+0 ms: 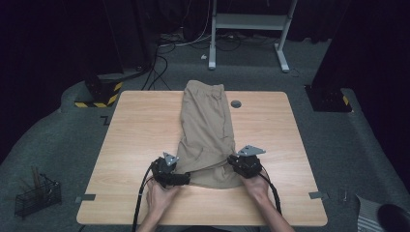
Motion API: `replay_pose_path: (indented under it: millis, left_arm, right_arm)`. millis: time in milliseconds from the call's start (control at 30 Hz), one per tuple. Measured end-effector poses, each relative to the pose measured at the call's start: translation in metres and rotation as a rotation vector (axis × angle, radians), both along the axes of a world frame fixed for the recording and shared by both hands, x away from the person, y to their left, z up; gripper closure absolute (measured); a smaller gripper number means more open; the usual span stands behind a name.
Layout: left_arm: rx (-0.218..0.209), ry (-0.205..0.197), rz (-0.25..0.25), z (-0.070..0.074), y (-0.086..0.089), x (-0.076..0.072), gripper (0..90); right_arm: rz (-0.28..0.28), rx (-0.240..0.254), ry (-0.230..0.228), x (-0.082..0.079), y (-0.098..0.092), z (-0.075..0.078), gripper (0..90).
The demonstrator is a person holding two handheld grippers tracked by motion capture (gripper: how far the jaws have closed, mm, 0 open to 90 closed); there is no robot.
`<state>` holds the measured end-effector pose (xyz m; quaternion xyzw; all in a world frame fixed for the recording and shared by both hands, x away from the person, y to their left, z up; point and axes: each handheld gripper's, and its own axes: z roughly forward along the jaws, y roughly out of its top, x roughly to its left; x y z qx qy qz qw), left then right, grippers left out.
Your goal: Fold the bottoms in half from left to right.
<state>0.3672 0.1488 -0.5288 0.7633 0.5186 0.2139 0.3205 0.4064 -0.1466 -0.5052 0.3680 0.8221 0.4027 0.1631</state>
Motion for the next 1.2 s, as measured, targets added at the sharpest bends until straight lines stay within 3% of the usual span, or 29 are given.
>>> replay_pose_path:
  millis: [100, 233, 300, 400, 467, 600, 733, 833, 900, 1100, 1200]
  left_arm:
    - [0.0, 0.0, -0.001, 0.0, 0.0, 0.0, 0.4]
    - [0.0, 0.0, -0.001, 0.0, 0.0, 0.0, 0.4]
    - [0.0, 0.0, -0.001, 0.0, 0.0, 0.0, 0.4]
    - [0.0, 0.0, -0.002, 0.0, 0.0, 0.0, 0.4]
    - [0.002, 0.0, -0.003, 0.0, 0.0, 0.0, 0.4]
    - [0.001, 0.001, -0.003, 0.0, 0.0, 0.0, 0.3]
    - [-0.002, 0.001, -0.004, 0.0, 0.0, 0.0, 0.4]
    - [-0.002, 0.002, -0.006, 0.0, 0.001, -0.001, 0.6]
    - [-0.002, 0.004, -0.007, 0.0, 0.001, -0.001, 0.6]
    - [-0.019, 0.003, -0.032, 0.002, 0.008, -0.008, 5.9]
    - [-0.045, 0.014, -0.039, 0.006, 0.015, -0.013, 8.3]
  right_arm:
    - [0.014, 0.04, -0.017, 0.004, 0.01, 0.015, 59.5]
    - [0.053, 0.06, -0.008, 0.013, 0.027, 0.022, 51.5]
    - [0.075, 0.054, 0.012, 0.017, 0.035, 0.019, 54.3]
    - [0.114, 0.03, 0.074, 0.022, 0.038, 0.007, 77.5]
    - [0.128, 0.014, 0.087, 0.019, 0.035, 0.003, 87.3]
    - [0.12, -0.002, 0.027, 0.004, 0.016, 0.008, 88.5]
    - [0.068, -0.003, -0.038, -0.007, -0.006, 0.014, 88.5]
    - [0.041, 0.012, 0.007, -0.009, -0.02, 0.003, 88.3]
    - [0.051, -0.005, 0.03, -0.013, -0.024, -0.006, 88.0]
    - [0.063, 0.028, 0.034, -0.021, -0.028, -0.005, 69.1]
    - [0.052, 0.049, 0.019, -0.02, -0.027, 0.001, 65.2]
